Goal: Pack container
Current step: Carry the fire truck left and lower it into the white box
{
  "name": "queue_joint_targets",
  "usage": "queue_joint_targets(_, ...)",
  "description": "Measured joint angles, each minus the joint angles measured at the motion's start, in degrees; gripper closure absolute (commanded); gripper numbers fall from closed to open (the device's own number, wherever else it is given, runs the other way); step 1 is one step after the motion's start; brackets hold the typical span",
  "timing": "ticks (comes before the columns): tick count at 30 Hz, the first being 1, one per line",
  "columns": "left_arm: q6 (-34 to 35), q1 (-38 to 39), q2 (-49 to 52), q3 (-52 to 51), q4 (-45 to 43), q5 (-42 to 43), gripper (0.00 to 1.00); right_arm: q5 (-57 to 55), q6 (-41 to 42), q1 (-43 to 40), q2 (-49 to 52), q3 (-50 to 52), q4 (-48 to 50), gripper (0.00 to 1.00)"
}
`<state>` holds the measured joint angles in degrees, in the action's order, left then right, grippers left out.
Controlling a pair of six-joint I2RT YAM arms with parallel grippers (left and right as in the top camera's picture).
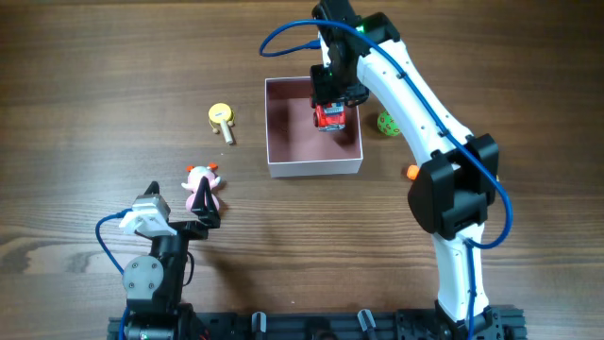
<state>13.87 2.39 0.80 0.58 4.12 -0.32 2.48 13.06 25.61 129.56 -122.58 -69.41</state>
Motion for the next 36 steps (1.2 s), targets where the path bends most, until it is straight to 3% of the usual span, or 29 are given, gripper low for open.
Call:
queue_joint_targets(9,0.0,0.0,0.0,0.0,0.0,-0.02,0.0,-0.22,2.32,0.0,5.42,0.46,0.28,0.53)
queue_joint_targets(28,0.0,0.0,0.0,0.0,0.0,-0.02,0.0,-4.31,2.6,-0.26,5.57,0.63,-0.76,0.5)
queue_joint_targets(36,0.0,0.0,0.0,0.0,0.02,-0.02,0.0,-4.52,2.78,-0.31,5.57,0.63,-0.76,0.38)
